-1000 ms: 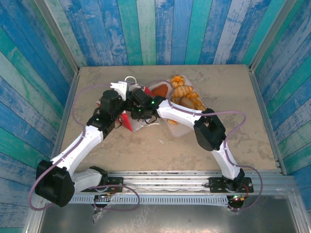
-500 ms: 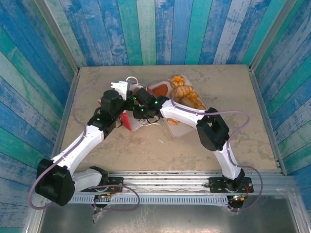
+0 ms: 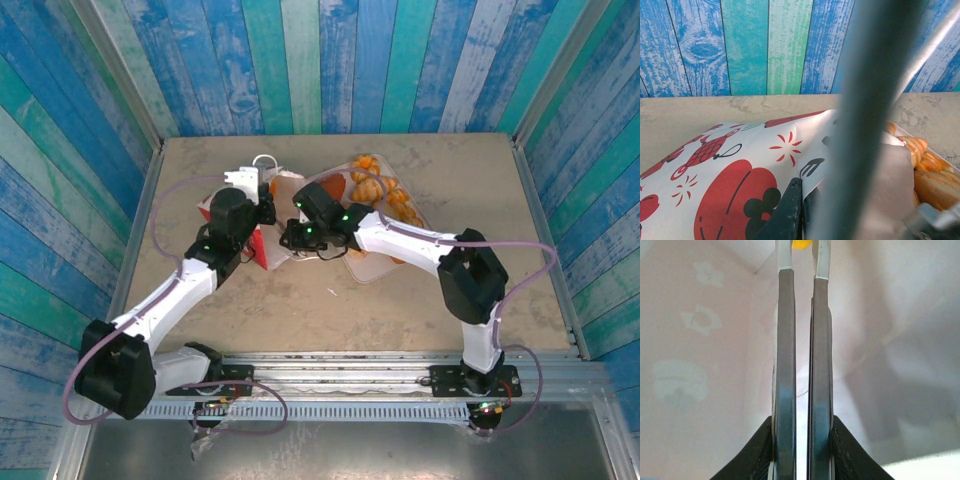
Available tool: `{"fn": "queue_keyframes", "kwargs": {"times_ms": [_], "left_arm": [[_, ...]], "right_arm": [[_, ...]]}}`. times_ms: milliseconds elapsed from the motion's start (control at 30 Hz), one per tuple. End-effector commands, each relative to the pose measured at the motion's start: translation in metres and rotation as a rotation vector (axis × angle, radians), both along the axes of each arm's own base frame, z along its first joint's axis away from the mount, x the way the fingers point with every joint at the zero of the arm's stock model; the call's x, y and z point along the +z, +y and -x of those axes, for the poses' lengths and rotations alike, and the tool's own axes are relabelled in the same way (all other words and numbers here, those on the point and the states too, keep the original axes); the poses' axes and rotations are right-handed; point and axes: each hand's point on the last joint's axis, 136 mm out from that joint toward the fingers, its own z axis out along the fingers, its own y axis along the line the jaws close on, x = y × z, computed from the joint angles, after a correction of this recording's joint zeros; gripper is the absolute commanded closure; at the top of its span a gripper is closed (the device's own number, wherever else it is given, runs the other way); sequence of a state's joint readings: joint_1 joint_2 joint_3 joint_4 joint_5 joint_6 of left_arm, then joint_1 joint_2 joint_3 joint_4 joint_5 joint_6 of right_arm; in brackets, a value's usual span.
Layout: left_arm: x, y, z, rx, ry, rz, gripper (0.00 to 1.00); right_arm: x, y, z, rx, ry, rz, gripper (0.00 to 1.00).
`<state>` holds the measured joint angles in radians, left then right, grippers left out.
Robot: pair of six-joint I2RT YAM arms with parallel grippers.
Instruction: Take the fake bread out of the paper bag
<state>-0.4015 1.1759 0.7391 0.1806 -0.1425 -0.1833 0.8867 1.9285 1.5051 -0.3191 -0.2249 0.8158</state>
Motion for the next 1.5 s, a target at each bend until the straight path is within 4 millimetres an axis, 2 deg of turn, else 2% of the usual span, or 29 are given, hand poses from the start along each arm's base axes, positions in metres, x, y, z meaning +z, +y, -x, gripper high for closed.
{"fn": "queue_keyframes", "kwargs": {"times_ms": [0,200,800,867,967,1133,1300,1367,1467], "left_arm": [[-0.008,0.003,-0.006,0.041,0.002,0.009,0.94],[-0.010,0.005,-0.009,0.055,0.006,0.002,0.95],[-0.017,0.012,-0.015,0.111,0.022,0.008,0.95],[-0.027,0.010,-0.019,0.113,0.045,0.004,0.95],[-0.031,0.012,-0.021,0.134,0.053,0.011,0.95],[-0.032,0.017,-0.021,0.159,0.055,-0.004,0.94],[-0.026,0.019,-0.017,0.162,0.047,-0.002,0.94],[-0.026,0.019,-0.015,0.159,0.050,0.000,0.94],[-0.013,0.020,-0.010,0.152,0.027,0.023,0.94]], "right_arm": [[0.035,-0.001,0.004,0.020,-0.049,-0.088,0.99],[0.039,-0.023,0.025,0.038,-0.030,-0.114,0.99],[0.078,-0.077,0.085,0.074,-0.075,-0.270,0.99],[0.084,-0.082,0.089,0.078,-0.089,-0.283,0.99],[0.091,-0.091,0.095,0.074,-0.107,-0.289,0.99],[0.093,-0.116,0.107,0.044,-0.119,-0.267,0.99],[0.093,-0.151,0.122,-0.029,-0.124,-0.258,0.99],[0.089,-0.166,0.128,-0.066,-0.116,-0.259,0.99],[0.076,-0.187,0.140,-0.118,-0.085,-0.247,0.99]]}}
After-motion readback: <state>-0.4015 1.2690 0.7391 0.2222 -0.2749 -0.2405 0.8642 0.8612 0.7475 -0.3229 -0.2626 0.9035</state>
